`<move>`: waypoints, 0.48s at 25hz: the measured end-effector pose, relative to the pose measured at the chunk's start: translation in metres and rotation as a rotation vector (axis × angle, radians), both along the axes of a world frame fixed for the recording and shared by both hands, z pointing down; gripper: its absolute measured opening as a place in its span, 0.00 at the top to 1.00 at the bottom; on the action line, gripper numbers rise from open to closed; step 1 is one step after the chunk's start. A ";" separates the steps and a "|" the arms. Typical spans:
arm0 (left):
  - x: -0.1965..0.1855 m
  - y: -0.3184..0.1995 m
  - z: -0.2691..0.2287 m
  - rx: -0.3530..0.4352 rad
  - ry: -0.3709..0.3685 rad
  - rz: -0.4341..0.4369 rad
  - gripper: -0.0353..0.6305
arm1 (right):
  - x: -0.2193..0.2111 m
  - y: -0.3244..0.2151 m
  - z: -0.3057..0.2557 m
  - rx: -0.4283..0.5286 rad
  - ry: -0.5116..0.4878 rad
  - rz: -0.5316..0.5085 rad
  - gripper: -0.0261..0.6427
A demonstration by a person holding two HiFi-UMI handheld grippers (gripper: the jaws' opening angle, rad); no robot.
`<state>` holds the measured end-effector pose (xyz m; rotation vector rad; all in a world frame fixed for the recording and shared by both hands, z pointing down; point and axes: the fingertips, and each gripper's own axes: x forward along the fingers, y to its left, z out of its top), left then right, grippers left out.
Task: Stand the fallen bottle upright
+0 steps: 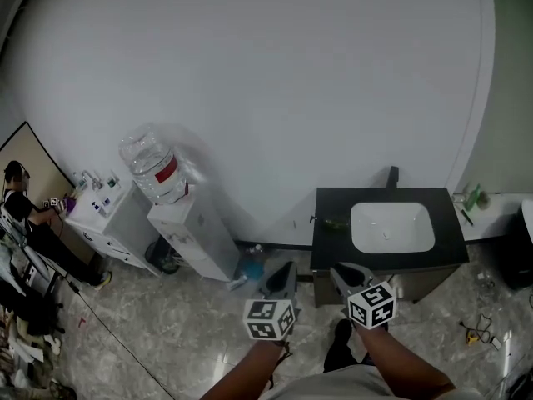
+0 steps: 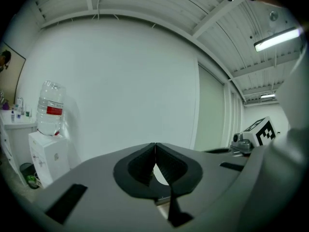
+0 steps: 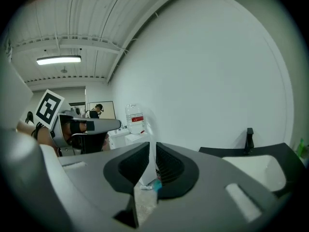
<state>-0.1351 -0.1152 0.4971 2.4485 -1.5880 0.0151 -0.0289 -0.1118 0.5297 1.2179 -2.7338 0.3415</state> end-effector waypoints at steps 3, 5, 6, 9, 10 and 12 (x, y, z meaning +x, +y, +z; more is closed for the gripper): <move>0.016 -0.077 0.008 0.001 0.009 -0.019 0.93 | 0.007 -0.081 0.012 -0.014 0.047 -0.055 0.92; 0.024 -0.123 0.013 -0.009 0.013 -0.034 0.93 | 0.009 -0.130 0.020 -0.034 0.074 -0.095 0.92; 0.028 -0.143 0.015 -0.016 0.017 -0.040 0.93 | 0.011 -0.151 0.024 -0.049 0.087 -0.115 0.92; 0.037 -0.197 0.022 -0.030 0.019 -0.055 0.93 | 0.018 -0.215 0.041 -0.098 0.129 -0.162 0.91; 0.037 -0.212 0.025 -0.038 0.019 -0.060 0.93 | 0.018 -0.235 0.049 -0.118 0.146 -0.178 0.90; 0.034 -0.238 0.032 -0.058 0.020 -0.075 0.93 | 0.015 -0.270 0.067 -0.171 0.193 -0.223 0.89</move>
